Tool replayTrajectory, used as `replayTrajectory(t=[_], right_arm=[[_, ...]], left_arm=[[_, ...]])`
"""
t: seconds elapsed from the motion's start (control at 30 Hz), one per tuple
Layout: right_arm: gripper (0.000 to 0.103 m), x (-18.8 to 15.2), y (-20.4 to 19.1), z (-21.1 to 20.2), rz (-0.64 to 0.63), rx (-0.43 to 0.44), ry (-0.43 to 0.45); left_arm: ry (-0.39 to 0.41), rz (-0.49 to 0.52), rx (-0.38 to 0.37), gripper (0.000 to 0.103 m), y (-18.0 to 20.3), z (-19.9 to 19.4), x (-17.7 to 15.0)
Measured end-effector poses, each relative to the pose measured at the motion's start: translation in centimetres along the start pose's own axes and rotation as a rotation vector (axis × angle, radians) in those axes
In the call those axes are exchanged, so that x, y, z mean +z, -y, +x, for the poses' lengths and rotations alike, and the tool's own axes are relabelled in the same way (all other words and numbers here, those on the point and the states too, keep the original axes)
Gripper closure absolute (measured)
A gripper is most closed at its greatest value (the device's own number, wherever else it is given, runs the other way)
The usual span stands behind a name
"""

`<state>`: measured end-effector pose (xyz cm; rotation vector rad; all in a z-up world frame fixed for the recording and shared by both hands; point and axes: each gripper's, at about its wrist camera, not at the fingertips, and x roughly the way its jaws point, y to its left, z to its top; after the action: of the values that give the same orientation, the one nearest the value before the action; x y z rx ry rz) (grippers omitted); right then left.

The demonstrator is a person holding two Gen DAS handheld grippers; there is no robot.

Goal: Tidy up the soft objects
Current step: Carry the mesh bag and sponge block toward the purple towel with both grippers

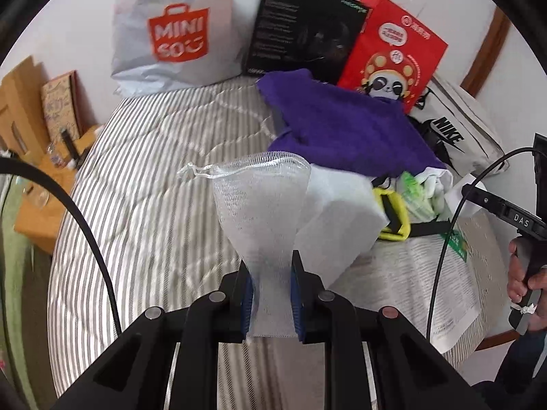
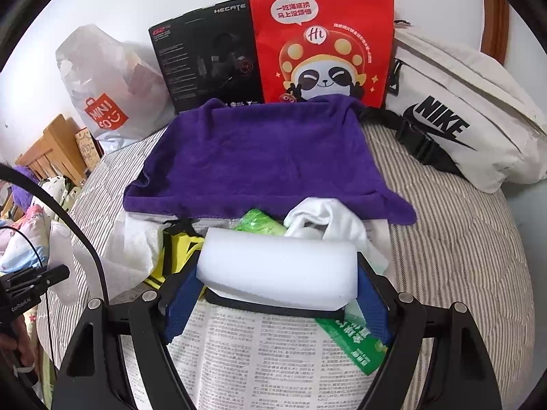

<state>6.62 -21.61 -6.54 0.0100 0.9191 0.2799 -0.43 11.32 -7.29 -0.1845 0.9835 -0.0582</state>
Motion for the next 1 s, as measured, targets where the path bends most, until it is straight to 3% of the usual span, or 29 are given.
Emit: replayTrajectory(t=[0.57,1.0], right_arm=[[0.021,4.5,2.2,0.7,0.026,-0.046,0.030],[0.021,9.7,3.1,3.7,0.023,-0.041,0.050]], left_arm=[[0.064,0.047,0.004,0.085,1.7,0.2,8.1],[0.036,0.065,-0.045,0.085,2.1,4.6,13.4]])
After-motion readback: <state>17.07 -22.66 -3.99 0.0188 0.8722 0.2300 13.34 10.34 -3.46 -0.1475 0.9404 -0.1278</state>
